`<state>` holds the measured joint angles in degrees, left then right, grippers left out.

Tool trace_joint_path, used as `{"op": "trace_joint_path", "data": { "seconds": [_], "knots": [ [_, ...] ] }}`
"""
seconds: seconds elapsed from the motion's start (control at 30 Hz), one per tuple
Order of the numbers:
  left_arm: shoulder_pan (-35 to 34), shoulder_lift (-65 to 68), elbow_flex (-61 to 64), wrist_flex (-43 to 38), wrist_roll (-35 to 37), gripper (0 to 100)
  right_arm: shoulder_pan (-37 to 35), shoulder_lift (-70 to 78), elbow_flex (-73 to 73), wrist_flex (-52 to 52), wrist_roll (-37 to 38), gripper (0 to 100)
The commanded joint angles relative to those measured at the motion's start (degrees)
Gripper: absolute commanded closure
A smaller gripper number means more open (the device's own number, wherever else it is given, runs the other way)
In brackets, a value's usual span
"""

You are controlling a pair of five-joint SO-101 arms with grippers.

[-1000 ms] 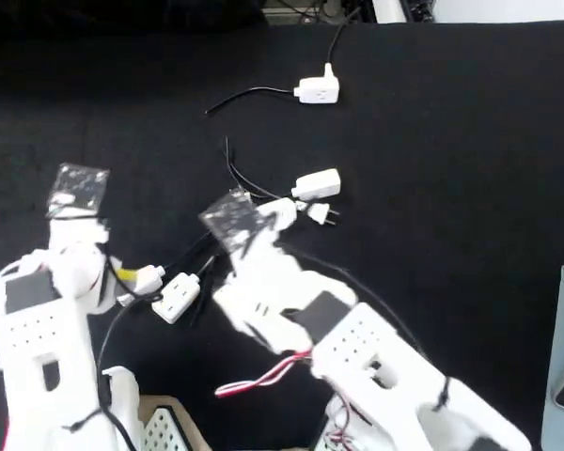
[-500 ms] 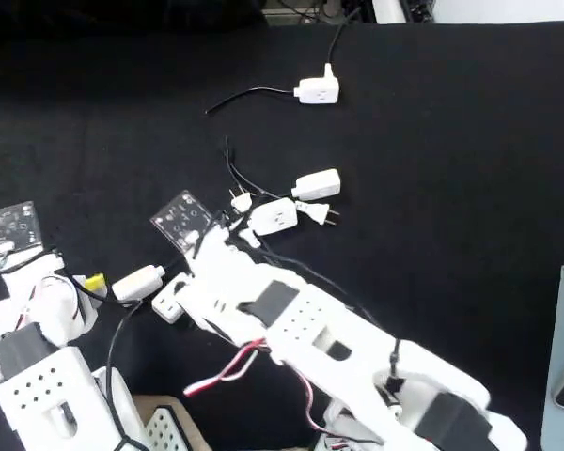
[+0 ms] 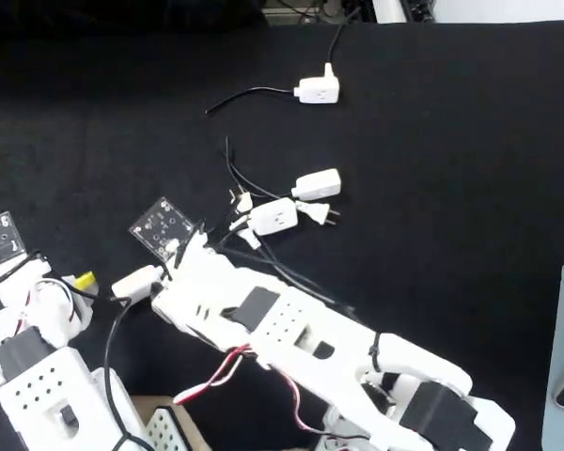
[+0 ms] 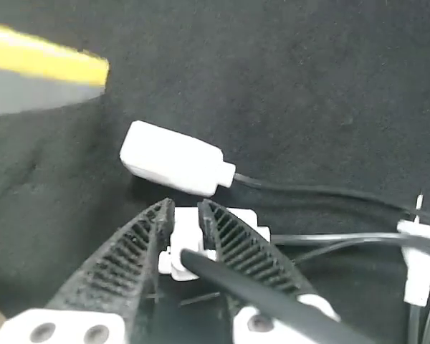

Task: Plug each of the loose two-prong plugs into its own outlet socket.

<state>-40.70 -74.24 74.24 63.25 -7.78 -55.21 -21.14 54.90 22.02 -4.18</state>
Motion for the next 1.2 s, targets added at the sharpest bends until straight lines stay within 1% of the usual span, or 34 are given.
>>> {"op": "trace_joint_path", "data": {
  "seconds": [0.0,0.33,0.57,0.67,1.03,1.1,1.17],
  "knots": [
    [-0.40,-0.53,-0.04,-1.23,0.44,69,-0.62,-0.04,-2.86,-2.11,-0.44,98.7],
    [-0.13,-0.88,0.66,-1.23,0.44,69,-0.62,9.19,-4.62,-7.30,0.00,98.7],
    [-0.13,-0.97,0.84,-1.23,0.44,69,-2.29,8.84,-4.62,-6.86,-0.35,98.7],
    [-0.13,-0.97,0.84,-1.23,0.44,69,-3.34,7.87,-4.97,-3.96,-0.35,98.7],
    [-0.22,-0.97,0.84,-1.23,0.35,69,-3.16,11.74,-4.97,-3.60,0.18,98.7],
    [-0.22,-0.97,0.84,-1.14,0.35,69,-3.16,12.09,-4.97,-3.60,2.46,98.7],
    [-0.31,-0.97,0.84,-1.14,0.35,69,-3.16,12.44,-4.70,-3.60,7.30,98.7]
  ]
}}
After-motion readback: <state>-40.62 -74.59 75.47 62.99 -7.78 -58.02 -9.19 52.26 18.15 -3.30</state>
